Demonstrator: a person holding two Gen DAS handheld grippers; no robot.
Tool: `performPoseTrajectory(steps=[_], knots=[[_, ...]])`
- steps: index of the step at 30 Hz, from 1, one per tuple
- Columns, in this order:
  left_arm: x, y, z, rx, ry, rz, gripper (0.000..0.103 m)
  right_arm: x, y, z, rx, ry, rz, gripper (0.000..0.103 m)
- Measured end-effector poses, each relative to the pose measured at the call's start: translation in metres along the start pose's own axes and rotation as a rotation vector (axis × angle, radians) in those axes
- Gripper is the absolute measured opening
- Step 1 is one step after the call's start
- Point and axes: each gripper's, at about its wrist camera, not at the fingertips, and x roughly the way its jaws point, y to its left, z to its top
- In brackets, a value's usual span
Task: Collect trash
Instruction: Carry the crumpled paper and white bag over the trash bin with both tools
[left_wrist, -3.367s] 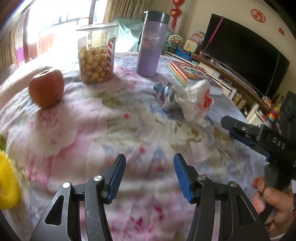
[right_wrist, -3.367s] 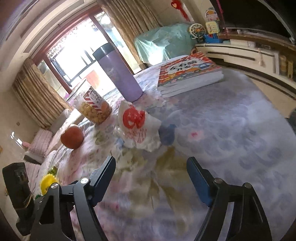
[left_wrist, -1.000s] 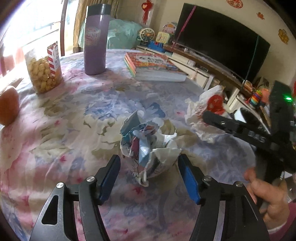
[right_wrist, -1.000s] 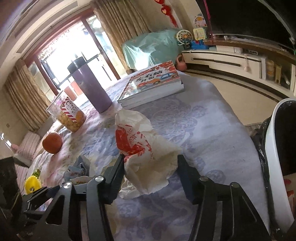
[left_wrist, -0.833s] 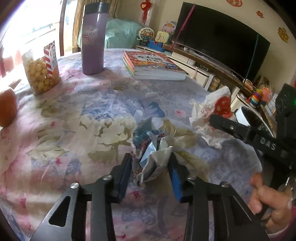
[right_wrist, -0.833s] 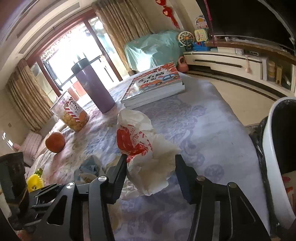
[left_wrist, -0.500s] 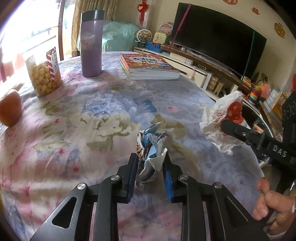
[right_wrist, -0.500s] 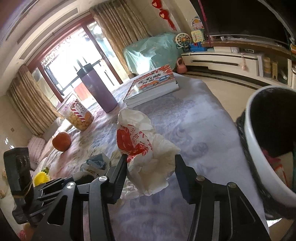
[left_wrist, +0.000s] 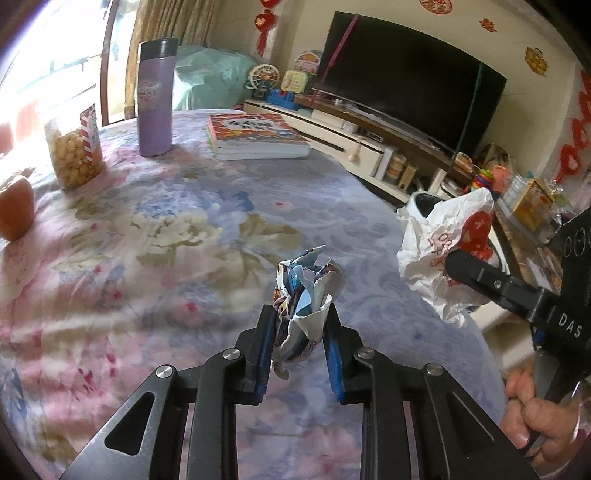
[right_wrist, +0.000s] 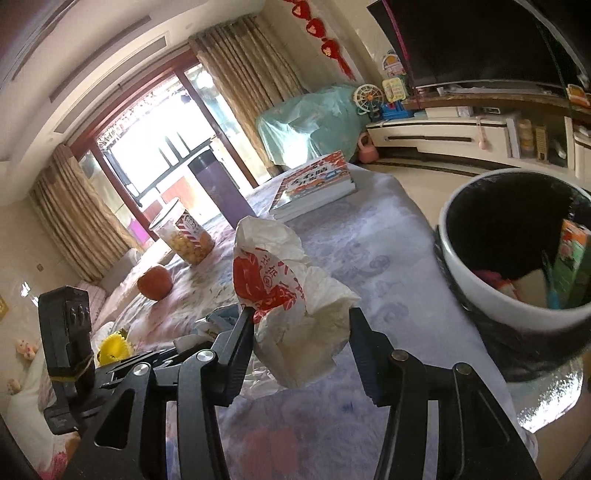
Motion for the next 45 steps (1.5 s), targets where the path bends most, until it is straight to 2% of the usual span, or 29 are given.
performPoseTrajectory(steps=[12, 25, 45], knots=[[-0.001, -0.040, 0.001, 0.058, 0.007, -0.059, 0.023, -0.034, -0.023, -0.008, 0.033, -0.025, -0.049, 0.051], [0.005, -0.084, 0.019, 0.134, -0.008, -0.119, 0.023, -0.064, -0.050, -0.004, 0.067, -0.076, -0.111, 0.051], [0.040, -0.129, 0.042, 0.203, 0.006, -0.160, 0.023, -0.095, -0.098, 0.014, 0.125, -0.132, -0.171, 0.051]])
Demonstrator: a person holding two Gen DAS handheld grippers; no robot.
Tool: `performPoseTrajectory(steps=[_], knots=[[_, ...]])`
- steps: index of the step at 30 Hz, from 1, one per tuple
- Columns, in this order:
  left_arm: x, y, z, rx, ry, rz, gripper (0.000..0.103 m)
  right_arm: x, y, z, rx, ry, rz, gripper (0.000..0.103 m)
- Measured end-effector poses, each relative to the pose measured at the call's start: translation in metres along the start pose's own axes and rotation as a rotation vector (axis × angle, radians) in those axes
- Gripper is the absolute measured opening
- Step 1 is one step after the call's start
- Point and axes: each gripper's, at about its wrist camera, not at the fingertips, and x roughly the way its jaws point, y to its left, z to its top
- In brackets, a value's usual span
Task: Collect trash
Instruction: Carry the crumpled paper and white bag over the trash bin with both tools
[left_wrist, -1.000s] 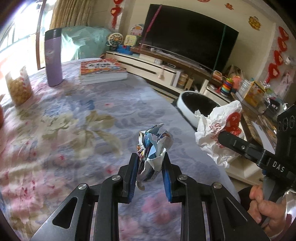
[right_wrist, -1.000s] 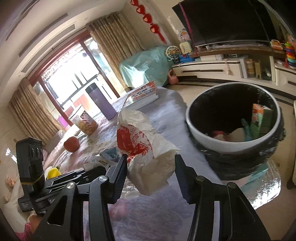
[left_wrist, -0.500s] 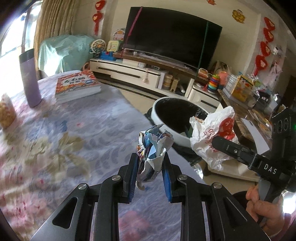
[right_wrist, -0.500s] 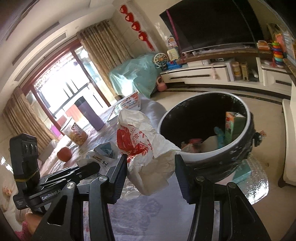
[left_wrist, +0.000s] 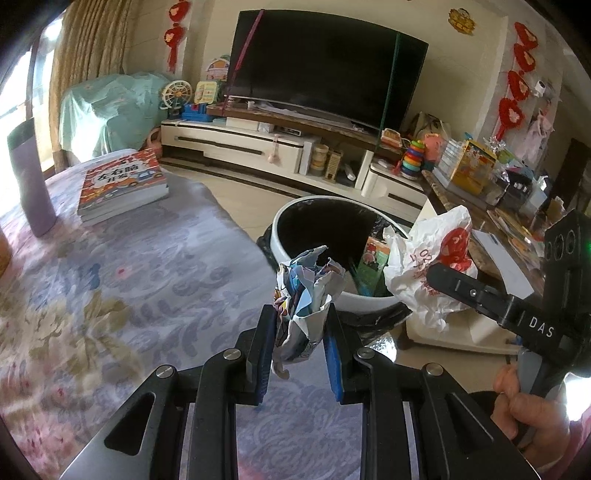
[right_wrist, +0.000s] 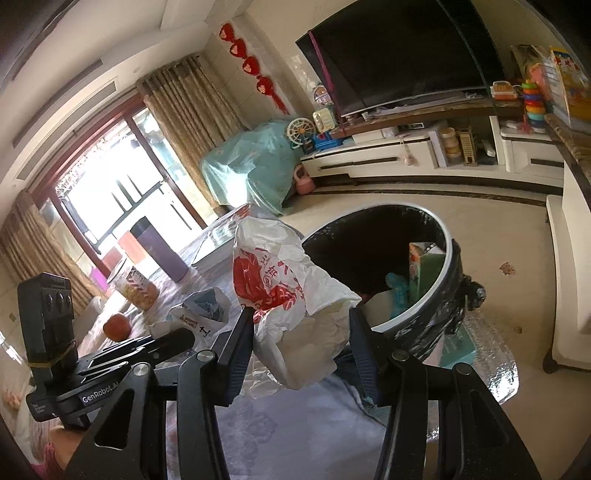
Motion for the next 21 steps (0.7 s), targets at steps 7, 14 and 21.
performPoseTrajectory(steps=[7, 14, 21], knots=[[0.015, -0.008, 0.012, 0.020, 0.007, -0.006, 0.023, 0.000, -0.012, 0.009, 0.011, -0.007, -0.015, 0.051], [0.028, -0.015, 0.025, 0.038, 0.007, -0.010, 0.023, 0.001, -0.023, 0.023, 0.014, -0.012, -0.035, 0.051], [0.044, -0.020, 0.036, 0.055, 0.017, -0.012, 0.024, 0.009, -0.031, 0.035, 0.013, -0.002, -0.051, 0.051]])
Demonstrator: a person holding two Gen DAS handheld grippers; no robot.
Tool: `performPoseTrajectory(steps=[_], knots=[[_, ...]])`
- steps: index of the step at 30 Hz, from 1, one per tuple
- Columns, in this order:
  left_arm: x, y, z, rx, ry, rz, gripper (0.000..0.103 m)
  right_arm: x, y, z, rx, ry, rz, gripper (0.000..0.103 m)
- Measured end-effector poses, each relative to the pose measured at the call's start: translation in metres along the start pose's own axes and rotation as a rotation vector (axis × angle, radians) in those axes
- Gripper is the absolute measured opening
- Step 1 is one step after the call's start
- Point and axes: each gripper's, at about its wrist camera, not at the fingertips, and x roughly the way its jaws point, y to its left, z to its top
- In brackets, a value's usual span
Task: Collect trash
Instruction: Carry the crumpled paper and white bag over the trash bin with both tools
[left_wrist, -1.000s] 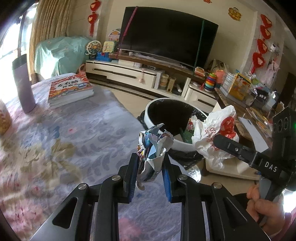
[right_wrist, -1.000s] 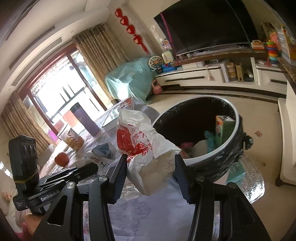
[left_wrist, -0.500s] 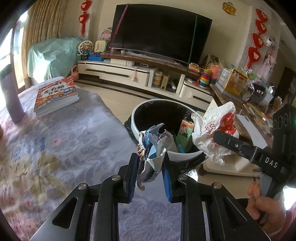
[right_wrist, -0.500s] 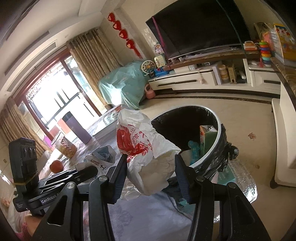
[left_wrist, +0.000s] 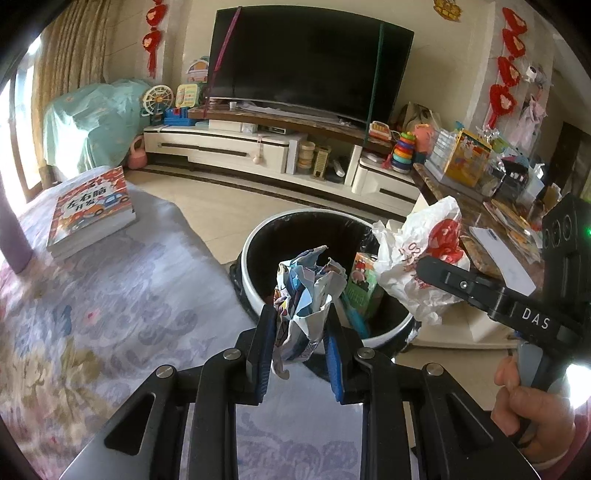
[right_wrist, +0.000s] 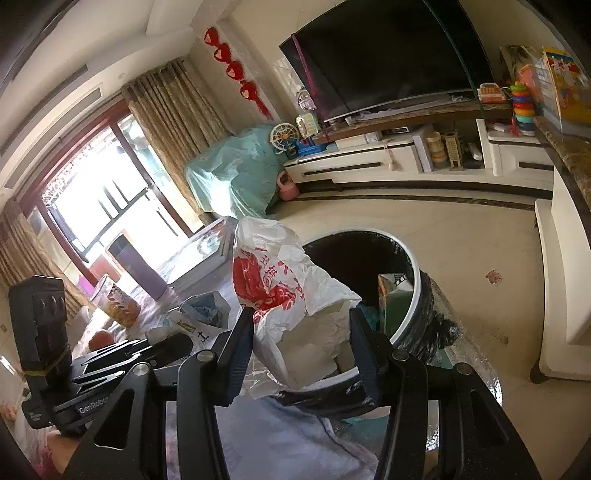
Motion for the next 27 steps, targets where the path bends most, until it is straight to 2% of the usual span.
performPoseTrajectory(steps=[16, 27], knots=[[0.036, -0.007, 0.021, 0.021, 0.028, 0.014, 0.024, 0.021, -0.011, 0.013, 0.000, 0.036, -0.040, 0.052], [0.045, -0.015, 0.028, 0.034, 0.034, 0.023, 0.024, 0.031, -0.020, 0.019, 0.005, 0.060, -0.051, 0.053]])
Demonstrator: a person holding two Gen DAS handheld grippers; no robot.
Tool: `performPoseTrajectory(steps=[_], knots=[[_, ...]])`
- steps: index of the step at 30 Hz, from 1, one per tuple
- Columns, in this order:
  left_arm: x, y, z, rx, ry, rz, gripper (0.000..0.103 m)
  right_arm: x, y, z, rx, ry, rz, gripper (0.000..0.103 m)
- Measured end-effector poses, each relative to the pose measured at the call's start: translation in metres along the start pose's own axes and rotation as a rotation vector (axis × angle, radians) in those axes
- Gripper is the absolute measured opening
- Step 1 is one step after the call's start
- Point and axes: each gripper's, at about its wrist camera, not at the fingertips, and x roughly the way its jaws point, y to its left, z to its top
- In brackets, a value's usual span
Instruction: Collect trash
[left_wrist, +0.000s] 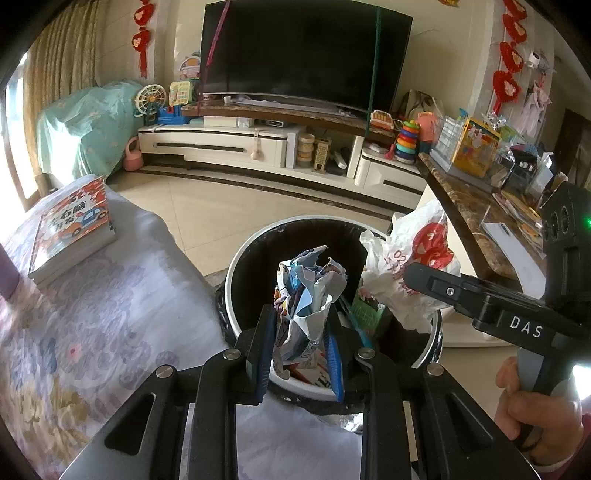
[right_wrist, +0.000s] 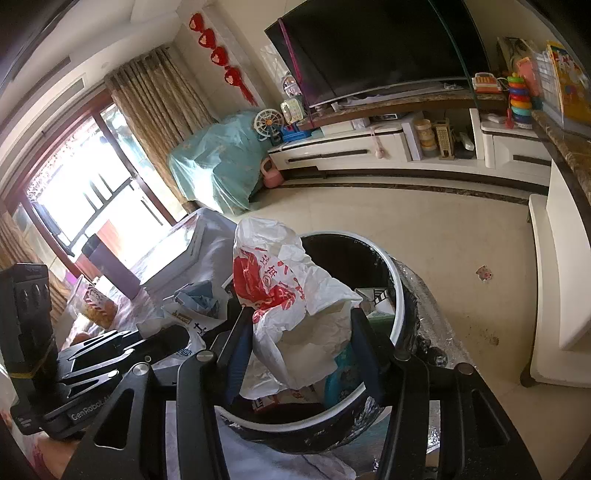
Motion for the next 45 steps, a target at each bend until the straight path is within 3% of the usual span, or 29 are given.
performPoseTrajectory(steps=[20, 26, 28, 32, 34, 39, 45], knots=[[0.012, 0.002, 0.009, 0.000, 0.018, -0.005, 0.026, 0.009, -0.003, 0.009, 0.002, 0.020, -0.008, 0.054], [0.016, 0.002, 0.014, -0.018, 0.035, -0.004, 0.036, 0.011, -0.005, 0.010, 0.012, 0.030, -0.002, 0.058], [0.015, 0.002, 0.015, -0.020, 0.034, 0.001, 0.051, 0.011, -0.005, 0.010, 0.018, 0.030, -0.004, 0.063], [0.008, 0.000, 0.015, -0.018, 0.016, -0.001, 0.053, 0.005, -0.007, 0.010, 0.032, 0.017, -0.005, 0.072], [0.002, 0.000, 0.012, -0.019, 0.005, 0.001, 0.055, 0.001, -0.006, 0.009, 0.038, 0.007, 0.000, 0.079], [-0.018, 0.005, -0.009, -0.038, -0.024, 0.014, 0.056, -0.016, 0.001, 0.004, 0.036, -0.030, 0.010, 0.082], [-0.051, 0.015, -0.055, -0.128, -0.058, 0.010, 0.059, -0.035, 0.018, -0.020, 0.023, -0.059, 0.012, 0.089]])
